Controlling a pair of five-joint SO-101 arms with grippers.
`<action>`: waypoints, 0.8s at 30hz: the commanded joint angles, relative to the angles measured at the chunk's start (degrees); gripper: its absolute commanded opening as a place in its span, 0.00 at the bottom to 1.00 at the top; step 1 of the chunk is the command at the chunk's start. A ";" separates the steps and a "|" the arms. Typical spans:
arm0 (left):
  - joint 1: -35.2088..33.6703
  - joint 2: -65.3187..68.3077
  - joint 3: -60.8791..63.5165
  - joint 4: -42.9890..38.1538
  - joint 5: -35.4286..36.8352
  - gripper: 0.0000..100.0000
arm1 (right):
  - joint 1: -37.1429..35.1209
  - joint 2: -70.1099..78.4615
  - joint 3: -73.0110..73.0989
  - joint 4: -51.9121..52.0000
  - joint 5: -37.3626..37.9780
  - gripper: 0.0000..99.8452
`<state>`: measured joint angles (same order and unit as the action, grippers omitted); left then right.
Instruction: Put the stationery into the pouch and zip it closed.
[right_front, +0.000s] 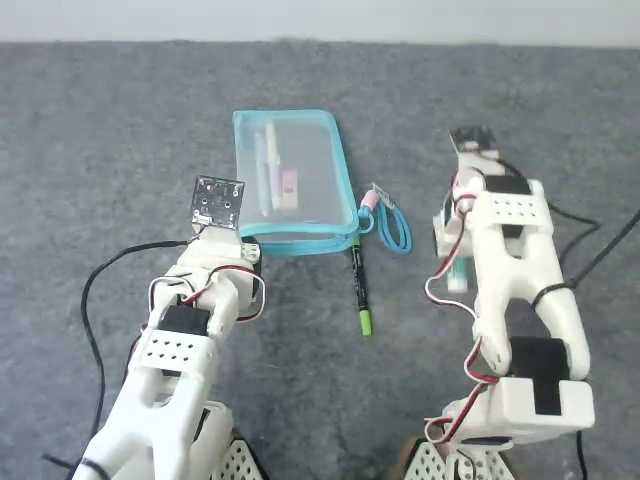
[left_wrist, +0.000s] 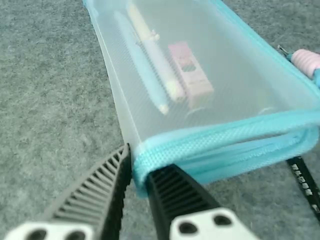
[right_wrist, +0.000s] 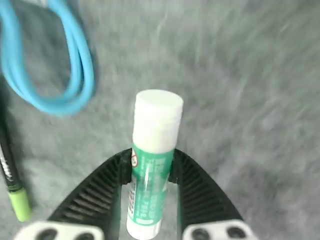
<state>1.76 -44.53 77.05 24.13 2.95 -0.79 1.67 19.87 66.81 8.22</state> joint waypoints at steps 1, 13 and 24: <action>-0.53 -0.44 -1.27 -1.05 0.62 0.01 | -0.84 -1.27 -4.31 0.92 0.79 0.04; -0.53 -0.44 -1.27 -1.05 0.62 0.01 | -2.51 -1.36 -1.23 2.86 0.70 0.17; 0.00 -0.35 -1.27 -1.14 0.62 0.01 | -2.51 -1.36 12.40 -4.09 -0.53 0.17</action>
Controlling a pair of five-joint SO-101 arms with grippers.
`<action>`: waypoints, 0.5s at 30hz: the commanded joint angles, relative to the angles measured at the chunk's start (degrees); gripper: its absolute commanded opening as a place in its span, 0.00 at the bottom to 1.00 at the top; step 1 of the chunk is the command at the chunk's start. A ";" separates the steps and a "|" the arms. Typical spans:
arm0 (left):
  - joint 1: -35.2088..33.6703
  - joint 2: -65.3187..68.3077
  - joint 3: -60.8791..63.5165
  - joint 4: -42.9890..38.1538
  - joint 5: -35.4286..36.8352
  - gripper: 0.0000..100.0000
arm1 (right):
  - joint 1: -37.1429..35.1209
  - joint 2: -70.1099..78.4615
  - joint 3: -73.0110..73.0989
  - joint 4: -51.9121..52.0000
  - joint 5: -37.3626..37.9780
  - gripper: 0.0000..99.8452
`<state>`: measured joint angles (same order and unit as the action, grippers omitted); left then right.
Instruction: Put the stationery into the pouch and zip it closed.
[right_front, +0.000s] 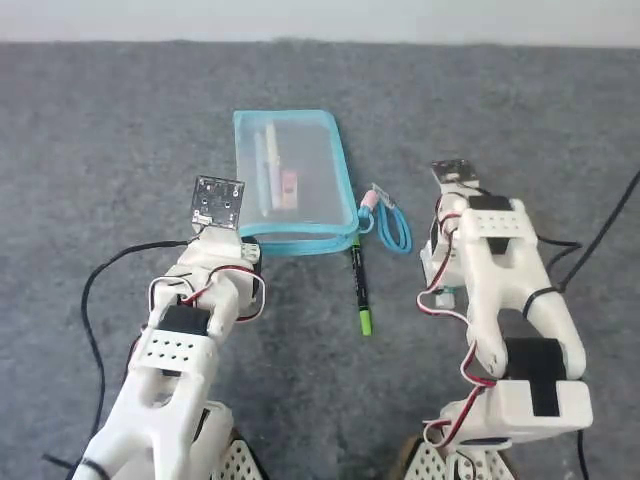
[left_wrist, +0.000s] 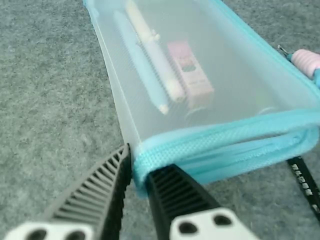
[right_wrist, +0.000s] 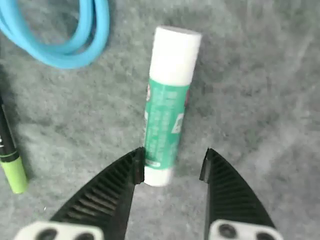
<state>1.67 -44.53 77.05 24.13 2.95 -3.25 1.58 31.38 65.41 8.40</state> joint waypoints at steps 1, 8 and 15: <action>0.09 -0.35 -1.27 -1.05 0.62 0.01 | -0.04 -1.27 1.05 -3.03 -0.70 0.17; 0.00 -0.35 -1.27 -1.05 0.62 0.01 | -0.04 -1.10 2.20 -3.21 -0.79 0.08; -0.18 -0.35 -1.27 -1.05 0.62 0.01 | 0.40 -4.35 1.49 -0.04 -0.44 0.01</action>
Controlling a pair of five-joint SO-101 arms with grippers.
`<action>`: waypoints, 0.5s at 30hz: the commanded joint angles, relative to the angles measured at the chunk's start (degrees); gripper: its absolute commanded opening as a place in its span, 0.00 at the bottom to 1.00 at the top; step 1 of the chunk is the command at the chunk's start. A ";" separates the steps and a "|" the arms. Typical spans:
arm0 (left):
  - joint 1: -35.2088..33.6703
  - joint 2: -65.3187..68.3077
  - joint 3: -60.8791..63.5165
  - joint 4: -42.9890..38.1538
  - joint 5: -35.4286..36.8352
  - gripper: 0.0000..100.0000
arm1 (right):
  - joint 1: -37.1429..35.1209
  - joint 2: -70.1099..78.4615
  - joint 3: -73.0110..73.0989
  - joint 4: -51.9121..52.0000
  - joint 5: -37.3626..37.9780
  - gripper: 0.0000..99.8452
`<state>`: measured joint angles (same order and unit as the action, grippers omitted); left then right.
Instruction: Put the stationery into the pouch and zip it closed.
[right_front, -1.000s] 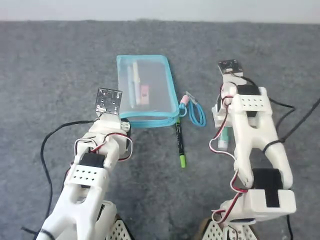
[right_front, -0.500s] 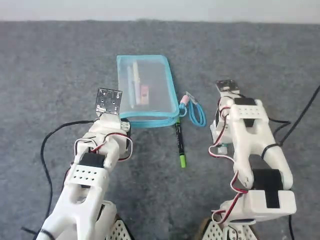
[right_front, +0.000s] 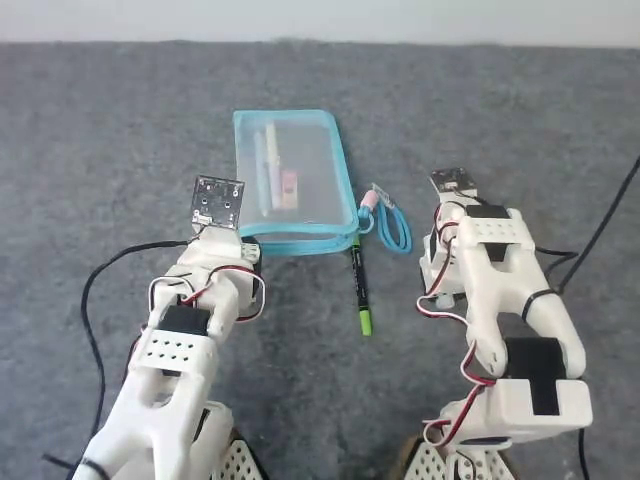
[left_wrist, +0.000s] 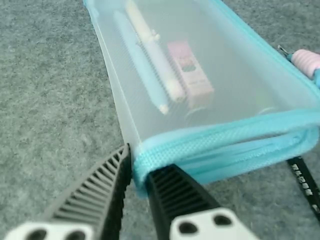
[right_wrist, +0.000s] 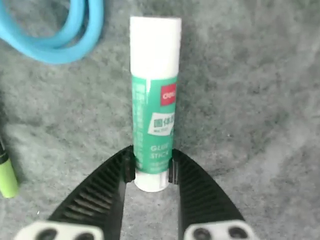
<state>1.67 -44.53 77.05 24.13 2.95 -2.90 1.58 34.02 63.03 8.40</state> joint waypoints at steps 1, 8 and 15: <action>-0.09 -0.44 -1.27 -1.05 0.62 0.01 | 0.04 -6.02 -1.93 4.09 -0.35 0.01; 0.00 -0.18 -1.27 -1.23 0.62 0.01 | -2.68 -24.31 -8.62 17.01 -0.18 0.01; 0.00 -0.09 -1.27 -1.23 0.62 0.01 | -23.25 -32.40 -10.73 26.15 7.91 0.01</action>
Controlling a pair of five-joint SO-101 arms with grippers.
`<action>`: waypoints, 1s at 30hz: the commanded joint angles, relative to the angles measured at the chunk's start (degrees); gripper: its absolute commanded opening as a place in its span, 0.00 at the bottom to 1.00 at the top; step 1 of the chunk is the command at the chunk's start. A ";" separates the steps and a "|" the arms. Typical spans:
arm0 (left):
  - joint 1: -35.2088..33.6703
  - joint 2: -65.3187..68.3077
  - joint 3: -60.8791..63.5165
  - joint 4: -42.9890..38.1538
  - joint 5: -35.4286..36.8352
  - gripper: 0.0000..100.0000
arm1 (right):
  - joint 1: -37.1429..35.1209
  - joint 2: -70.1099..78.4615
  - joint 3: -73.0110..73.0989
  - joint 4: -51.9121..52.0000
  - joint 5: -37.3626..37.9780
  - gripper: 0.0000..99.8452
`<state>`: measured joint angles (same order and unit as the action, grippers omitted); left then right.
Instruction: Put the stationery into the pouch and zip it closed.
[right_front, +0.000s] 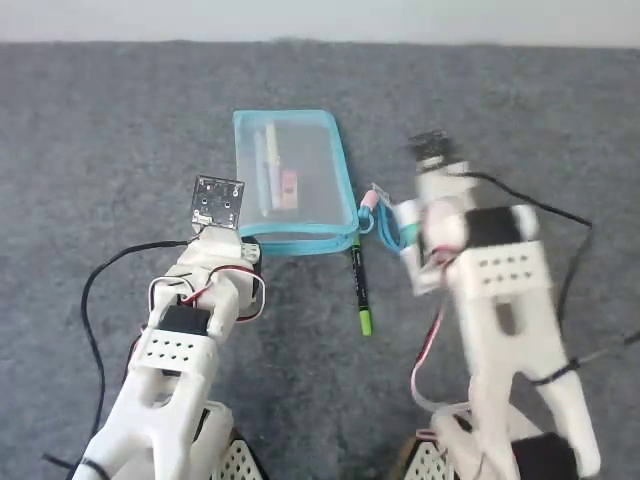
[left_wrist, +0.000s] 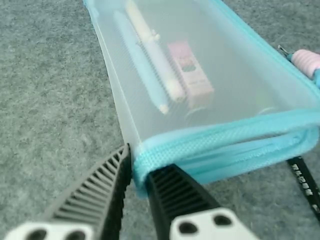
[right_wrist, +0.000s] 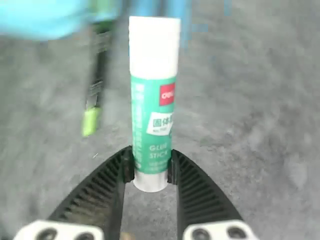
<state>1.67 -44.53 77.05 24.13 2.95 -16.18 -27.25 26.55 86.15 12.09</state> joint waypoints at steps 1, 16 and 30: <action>0.00 -0.09 -1.27 -1.23 0.62 0.01 | -13.32 -3.12 -3.25 3.30 5.10 0.01; 0.09 -0.44 -1.27 -1.23 0.53 0.01 | -20.09 22.02 -18.90 3.74 2.20 0.01; 3.25 -0.53 -0.48 -1.32 -1.93 0.01 | -13.41 46.81 -48.18 10.77 -7.65 0.01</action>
<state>2.37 -44.53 77.05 24.13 2.95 -31.30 18.55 -13.19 94.86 7.52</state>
